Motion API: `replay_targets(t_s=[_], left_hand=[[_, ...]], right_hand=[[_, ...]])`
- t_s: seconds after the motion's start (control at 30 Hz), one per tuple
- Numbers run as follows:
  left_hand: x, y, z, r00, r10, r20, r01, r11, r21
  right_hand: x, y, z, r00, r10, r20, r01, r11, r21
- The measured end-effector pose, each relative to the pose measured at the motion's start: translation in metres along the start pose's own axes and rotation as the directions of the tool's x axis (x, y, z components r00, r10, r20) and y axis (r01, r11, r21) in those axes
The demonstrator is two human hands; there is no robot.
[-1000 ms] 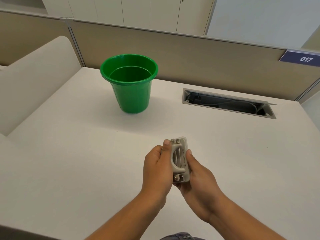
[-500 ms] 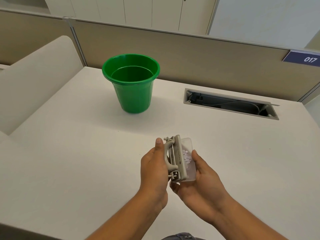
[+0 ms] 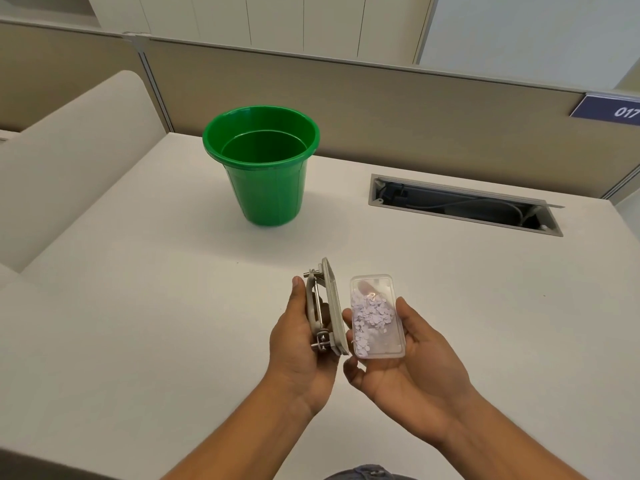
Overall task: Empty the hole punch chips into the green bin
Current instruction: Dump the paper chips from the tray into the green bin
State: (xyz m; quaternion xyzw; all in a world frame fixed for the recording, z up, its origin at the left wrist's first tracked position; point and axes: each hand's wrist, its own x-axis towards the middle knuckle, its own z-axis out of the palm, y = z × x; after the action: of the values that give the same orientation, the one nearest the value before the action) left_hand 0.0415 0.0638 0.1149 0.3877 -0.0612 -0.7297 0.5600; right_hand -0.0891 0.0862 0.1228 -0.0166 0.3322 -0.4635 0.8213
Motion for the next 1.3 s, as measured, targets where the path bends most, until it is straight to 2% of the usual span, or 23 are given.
replay_targets(t_s=[0.17,0.33,0.57,0.73,0.87,1.07,1.13,1.17,1.2,1.23,1.27,1.3], left_hand=[[0.005,0.0,-0.002,0.995,-0.066,0.077,0.073,0.994,-0.085],[0.011,0.003,-0.007,0.989,-0.131,0.062,0.139,0.98,-0.142],[0.024,0.012,-0.012,0.992,-0.123,0.036,0.128,0.965,-0.227],[0.034,0.031,-0.01,0.993,-0.117,0.011,0.115,0.947,-0.3],[0.039,0.051,-0.01,0.994,-0.099,0.046,0.109,0.928,-0.357],[0.042,0.075,-0.014,0.991,-0.11,0.07,0.13,0.878,-0.46],[0.045,0.082,-0.017,0.989,-0.129,0.074,0.148,0.852,-0.502],[0.046,0.086,-0.018,0.987,-0.142,0.077,0.162,0.84,-0.518],[0.047,0.089,-0.02,0.984,-0.158,0.088,0.18,0.83,-0.528],[0.047,0.092,-0.022,0.981,-0.168,0.096,0.193,0.821,-0.537],[0.047,0.094,-0.023,0.98,-0.172,0.099,0.198,0.817,-0.541],[0.047,0.096,-0.025,0.981,-0.168,0.095,0.192,0.815,-0.546]], right_hand=[[0.001,-0.004,0.002,1.0,-0.006,-0.029,0.006,1.0,0.007],[0.004,-0.006,0.006,1.0,0.005,-0.018,-0.005,0.999,0.035],[0.016,-0.014,0.018,0.999,0.03,0.013,-0.03,0.999,0.043],[0.036,-0.041,0.054,0.998,-0.017,0.066,0.02,0.998,-0.052],[0.07,-0.074,0.106,0.992,-0.087,0.09,0.102,0.979,-0.178],[0.152,-0.114,0.194,0.956,-0.254,0.144,0.292,0.842,-0.454],[0.182,-0.121,0.215,0.93,-0.332,0.16,0.356,0.693,-0.627],[0.196,-0.124,0.222,0.903,-0.386,0.19,0.387,0.535,-0.751],[0.21,-0.127,0.226,0.867,-0.427,0.256,0.403,0.297,-0.866],[0.224,-0.128,0.229,0.835,-0.417,0.36,0.401,0.012,-0.916],[0.236,-0.129,0.23,0.823,-0.347,0.449,0.383,-0.245,-0.891],[0.247,-0.13,0.23,0.829,-0.268,0.49,0.341,-0.452,-0.824]])
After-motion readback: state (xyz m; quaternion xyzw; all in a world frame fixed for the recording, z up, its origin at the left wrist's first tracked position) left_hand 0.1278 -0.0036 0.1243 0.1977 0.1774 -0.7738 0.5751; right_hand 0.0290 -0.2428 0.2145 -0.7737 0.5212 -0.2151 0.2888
